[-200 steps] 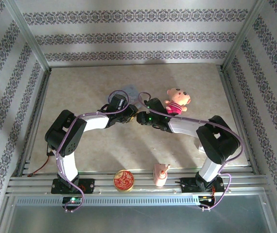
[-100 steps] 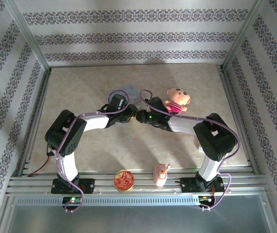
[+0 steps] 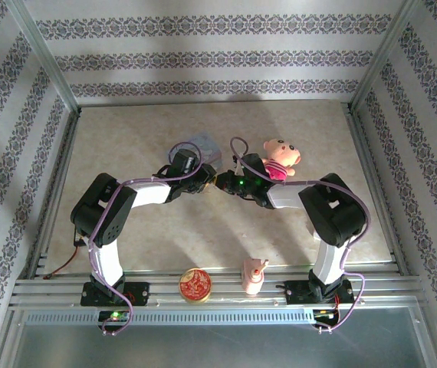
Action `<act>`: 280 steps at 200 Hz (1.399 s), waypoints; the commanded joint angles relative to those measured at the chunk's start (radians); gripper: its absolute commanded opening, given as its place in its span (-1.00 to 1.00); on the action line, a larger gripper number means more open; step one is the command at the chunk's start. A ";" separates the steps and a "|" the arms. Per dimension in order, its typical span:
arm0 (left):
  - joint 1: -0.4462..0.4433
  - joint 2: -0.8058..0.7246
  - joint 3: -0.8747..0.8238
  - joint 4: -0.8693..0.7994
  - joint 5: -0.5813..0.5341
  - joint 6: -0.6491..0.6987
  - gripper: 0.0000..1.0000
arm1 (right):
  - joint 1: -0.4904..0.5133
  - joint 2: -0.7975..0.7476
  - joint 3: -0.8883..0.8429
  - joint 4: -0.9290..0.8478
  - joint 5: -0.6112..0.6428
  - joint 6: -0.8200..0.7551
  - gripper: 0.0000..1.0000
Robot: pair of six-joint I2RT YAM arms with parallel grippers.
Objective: Unlock a padlock with a key
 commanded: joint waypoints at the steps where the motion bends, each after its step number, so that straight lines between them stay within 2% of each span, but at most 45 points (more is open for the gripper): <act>1: -0.021 -0.030 -0.008 0.087 0.140 -0.046 -1.00 | -0.015 0.045 -0.016 0.143 0.012 0.170 -1.00; 60: -0.022 -0.029 -0.016 0.144 0.156 -0.059 -1.00 | -0.018 0.131 -0.090 0.457 -0.038 0.516 -1.00; 92: -0.022 -0.027 -0.019 0.162 0.161 -0.069 -1.00 | -0.019 0.318 -0.136 0.913 -0.004 0.805 -1.00; 98: -0.022 -0.028 -0.020 0.165 0.163 -0.069 -1.00 | -0.016 0.341 -0.127 0.914 -0.012 0.841 -1.00; 113: -0.020 -0.026 -0.022 0.166 0.164 -0.071 -1.00 | 0.005 0.348 -0.117 0.904 0.004 0.798 -1.00; 150: -0.021 -0.022 -0.019 0.178 0.170 -0.075 -1.00 | 0.017 0.364 -0.112 0.913 0.043 0.841 -1.00; 221: -0.021 -0.007 -0.037 0.254 0.173 -0.094 -1.00 | 0.060 0.408 0.034 0.915 0.096 1.068 -1.00; 257: -0.020 -0.016 -0.046 0.258 0.171 -0.088 -1.00 | 0.068 0.405 0.072 0.913 0.108 1.090 -1.00; 280: -0.020 -0.026 -0.048 0.242 0.156 -0.074 -1.00 | 0.057 0.368 0.017 0.913 0.130 1.019 -0.63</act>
